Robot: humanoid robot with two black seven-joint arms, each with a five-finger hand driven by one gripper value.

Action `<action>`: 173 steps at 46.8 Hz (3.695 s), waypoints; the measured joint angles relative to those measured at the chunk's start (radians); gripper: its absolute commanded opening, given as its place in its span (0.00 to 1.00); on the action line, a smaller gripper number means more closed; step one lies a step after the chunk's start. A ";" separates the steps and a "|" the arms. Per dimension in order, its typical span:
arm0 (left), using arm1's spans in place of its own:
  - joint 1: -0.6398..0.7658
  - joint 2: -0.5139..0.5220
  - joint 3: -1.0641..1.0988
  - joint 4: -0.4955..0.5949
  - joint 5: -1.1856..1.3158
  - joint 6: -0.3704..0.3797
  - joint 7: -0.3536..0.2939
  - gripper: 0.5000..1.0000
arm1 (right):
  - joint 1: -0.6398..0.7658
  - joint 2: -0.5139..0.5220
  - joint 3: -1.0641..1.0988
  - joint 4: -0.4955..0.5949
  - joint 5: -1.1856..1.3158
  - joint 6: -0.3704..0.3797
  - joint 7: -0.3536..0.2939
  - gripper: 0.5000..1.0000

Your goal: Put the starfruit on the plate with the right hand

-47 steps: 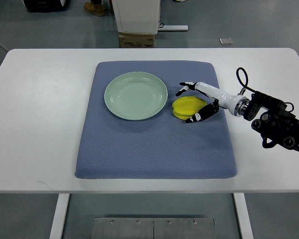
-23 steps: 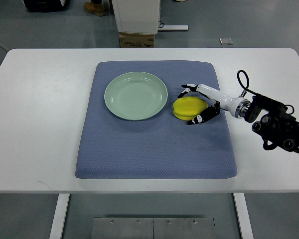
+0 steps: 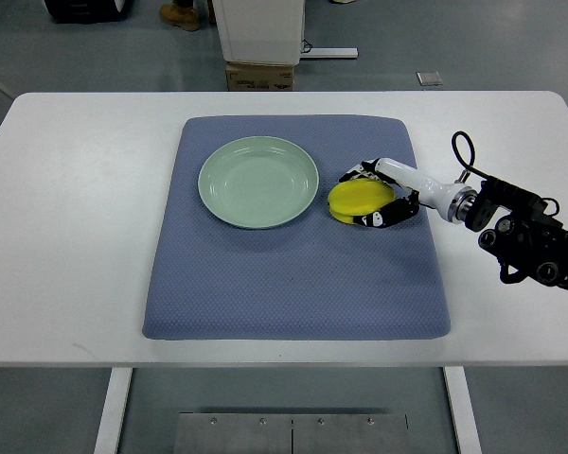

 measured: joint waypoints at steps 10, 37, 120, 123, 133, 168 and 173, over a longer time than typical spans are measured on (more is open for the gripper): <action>0.000 0.000 0.000 0.000 0.000 0.000 0.000 1.00 | 0.001 0.002 0.036 0.000 0.003 -0.003 0.000 0.00; 0.000 0.000 0.000 0.000 0.000 0.000 0.000 1.00 | 0.098 0.076 0.101 0.005 0.022 -0.032 -0.002 0.00; 0.000 0.000 -0.001 -0.001 0.000 0.000 0.000 1.00 | 0.184 0.269 -0.137 0.003 0.055 -0.034 -0.250 0.00; 0.001 0.000 0.000 0.000 0.000 0.000 0.000 1.00 | 0.177 0.269 -0.137 0.007 0.056 -0.035 -0.249 0.00; 0.000 0.000 0.000 0.000 0.000 0.000 0.000 1.00 | 0.174 0.268 -0.119 0.007 0.115 -0.044 -0.247 1.00; 0.000 0.000 -0.001 0.000 0.000 0.000 0.000 1.00 | 0.178 0.269 0.149 -0.004 0.249 -0.045 -0.280 1.00; 0.000 0.000 -0.001 0.000 0.000 0.000 0.000 1.00 | 0.148 0.269 0.258 -0.034 0.254 -0.050 -0.296 1.00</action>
